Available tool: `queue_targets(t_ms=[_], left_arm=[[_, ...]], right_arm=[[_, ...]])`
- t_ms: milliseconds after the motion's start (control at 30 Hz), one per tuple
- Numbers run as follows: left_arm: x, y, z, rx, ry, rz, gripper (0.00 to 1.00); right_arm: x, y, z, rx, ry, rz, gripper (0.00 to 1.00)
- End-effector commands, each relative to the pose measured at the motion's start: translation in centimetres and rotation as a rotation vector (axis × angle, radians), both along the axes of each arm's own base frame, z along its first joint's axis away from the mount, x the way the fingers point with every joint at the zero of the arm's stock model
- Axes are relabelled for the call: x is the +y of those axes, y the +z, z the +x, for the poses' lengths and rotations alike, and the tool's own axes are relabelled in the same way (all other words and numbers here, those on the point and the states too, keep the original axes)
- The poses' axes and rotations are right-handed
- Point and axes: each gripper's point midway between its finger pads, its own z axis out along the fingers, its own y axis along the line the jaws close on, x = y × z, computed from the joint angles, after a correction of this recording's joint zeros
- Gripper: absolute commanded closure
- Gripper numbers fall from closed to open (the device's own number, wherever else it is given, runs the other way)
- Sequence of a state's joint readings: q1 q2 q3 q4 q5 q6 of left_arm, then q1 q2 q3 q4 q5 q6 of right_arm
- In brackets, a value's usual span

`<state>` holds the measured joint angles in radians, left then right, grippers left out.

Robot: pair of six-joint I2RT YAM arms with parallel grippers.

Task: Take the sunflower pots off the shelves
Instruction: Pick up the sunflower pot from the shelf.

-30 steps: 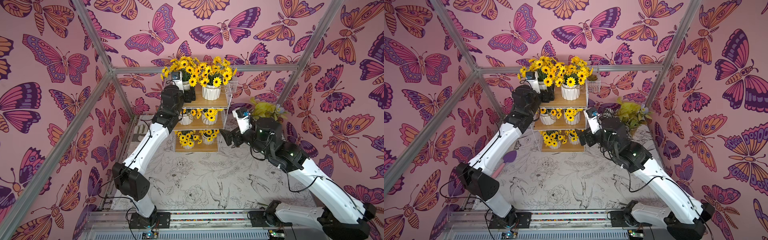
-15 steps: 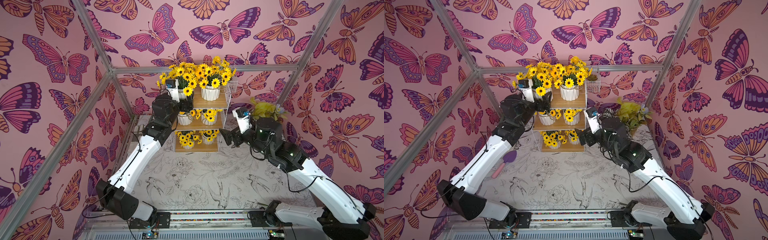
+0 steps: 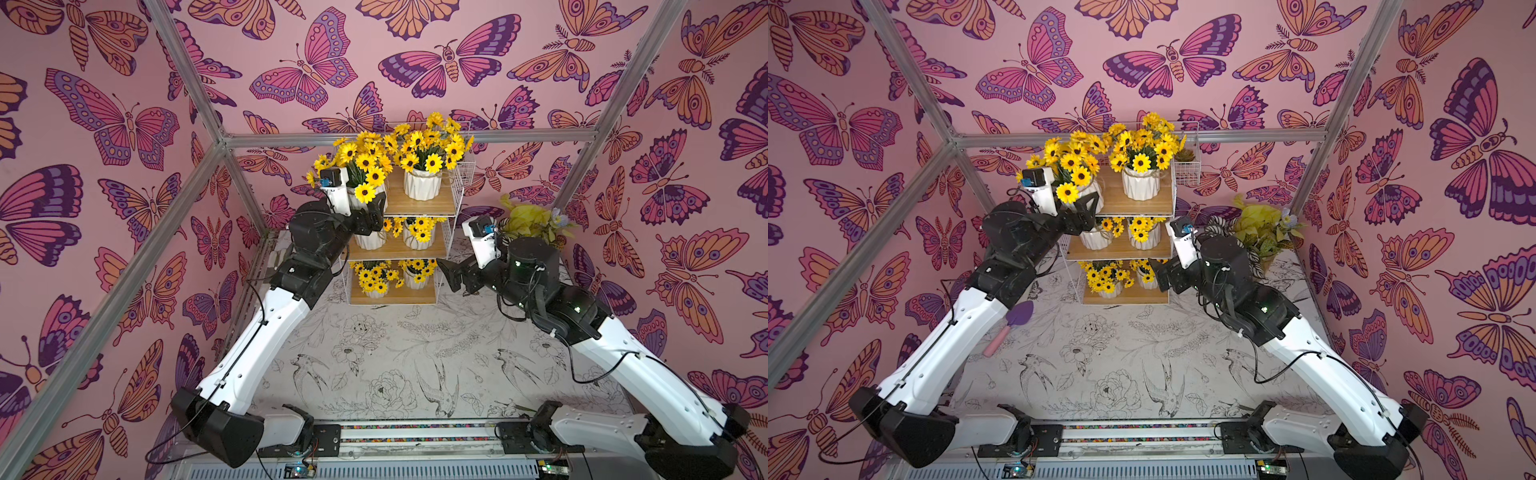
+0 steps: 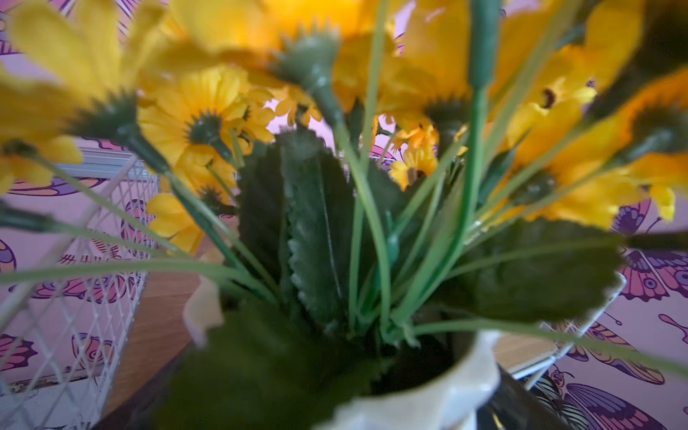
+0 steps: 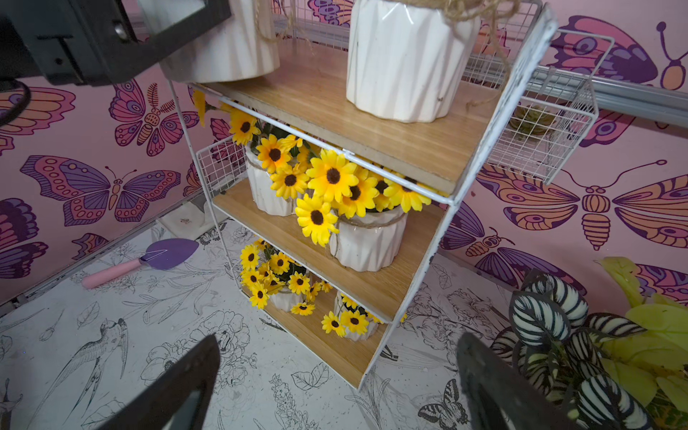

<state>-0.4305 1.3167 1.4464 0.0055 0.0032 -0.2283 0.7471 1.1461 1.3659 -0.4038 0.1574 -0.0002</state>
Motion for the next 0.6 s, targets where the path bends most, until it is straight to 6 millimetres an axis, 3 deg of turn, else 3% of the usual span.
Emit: queue_targets(t_ms=[0,67,567], left_arm=[[-0.4,1.2,-1.4,-0.025,-0.056,-0.036,0.49],[0.0,2.6,-3.0,-0.057,-0.072,-0.052,0.49],[1.8,4.1,-8.5,-0.099,-0.115,-0.092,0.49]], right_arm=[[0.2,0.5,0.2,-0.022,-0.006,0.012,0.01],[0.2,0.5,0.3,-0.022,-0.011,0.008,0.01],[1.3,0.6,-0.1,-0.017,0.059,0.006,0.01]])
